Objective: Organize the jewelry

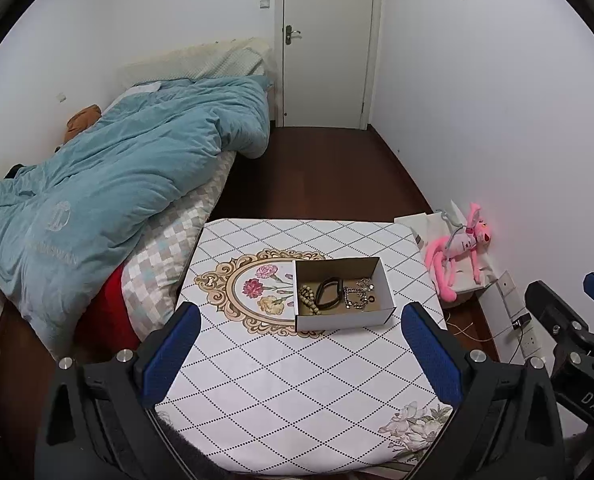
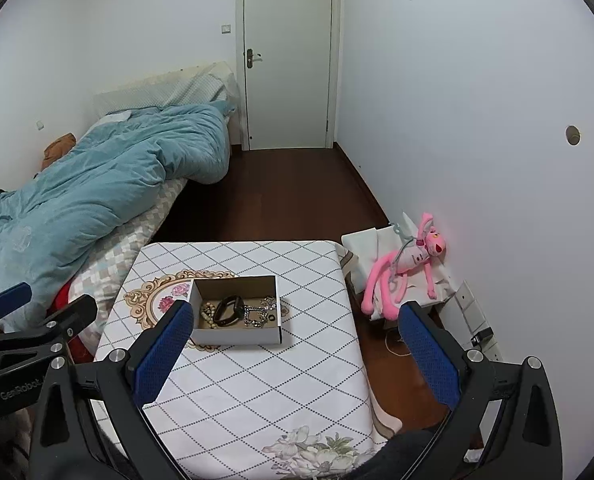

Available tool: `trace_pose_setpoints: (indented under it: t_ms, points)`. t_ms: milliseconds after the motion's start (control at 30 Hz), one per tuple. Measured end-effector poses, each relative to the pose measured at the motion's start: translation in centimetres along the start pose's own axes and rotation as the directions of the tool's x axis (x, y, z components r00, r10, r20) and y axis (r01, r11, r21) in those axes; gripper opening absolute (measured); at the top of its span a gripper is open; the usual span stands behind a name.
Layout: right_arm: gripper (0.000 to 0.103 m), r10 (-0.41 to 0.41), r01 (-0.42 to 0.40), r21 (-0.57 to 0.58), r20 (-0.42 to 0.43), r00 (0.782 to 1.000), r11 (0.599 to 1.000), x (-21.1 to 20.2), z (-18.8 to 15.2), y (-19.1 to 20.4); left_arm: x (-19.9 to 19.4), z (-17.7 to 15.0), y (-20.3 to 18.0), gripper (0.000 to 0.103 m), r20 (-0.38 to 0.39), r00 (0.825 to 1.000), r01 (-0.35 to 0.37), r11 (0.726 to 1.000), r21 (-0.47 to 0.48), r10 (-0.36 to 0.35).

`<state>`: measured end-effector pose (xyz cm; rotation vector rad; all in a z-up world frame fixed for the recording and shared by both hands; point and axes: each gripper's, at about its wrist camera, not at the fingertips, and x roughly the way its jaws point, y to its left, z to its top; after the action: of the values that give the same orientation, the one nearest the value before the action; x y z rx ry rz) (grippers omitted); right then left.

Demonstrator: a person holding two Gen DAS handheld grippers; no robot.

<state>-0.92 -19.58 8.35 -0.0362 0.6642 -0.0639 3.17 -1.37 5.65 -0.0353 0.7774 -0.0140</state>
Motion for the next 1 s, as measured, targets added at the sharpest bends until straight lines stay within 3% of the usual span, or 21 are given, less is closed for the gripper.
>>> trace_pose_setpoints:
  t_ms: [167, 1000]
  points:
    - [0.103, -0.002, 0.002, 0.013, -0.012, 1.000, 1.000, 0.4, 0.1, -0.6, 1.0, 0.3, -0.1, 0.102, -0.022, 1.000, -0.013, 1.000, 0.001, 0.013]
    - [0.103, -0.014, 0.008, -0.039, -0.165, 0.986, 0.999, 10.6, 2.3, 0.9, 7.4, 2.4, -0.7, 0.102, -0.137, 0.990, -0.040, 0.999, 0.030, 0.043]
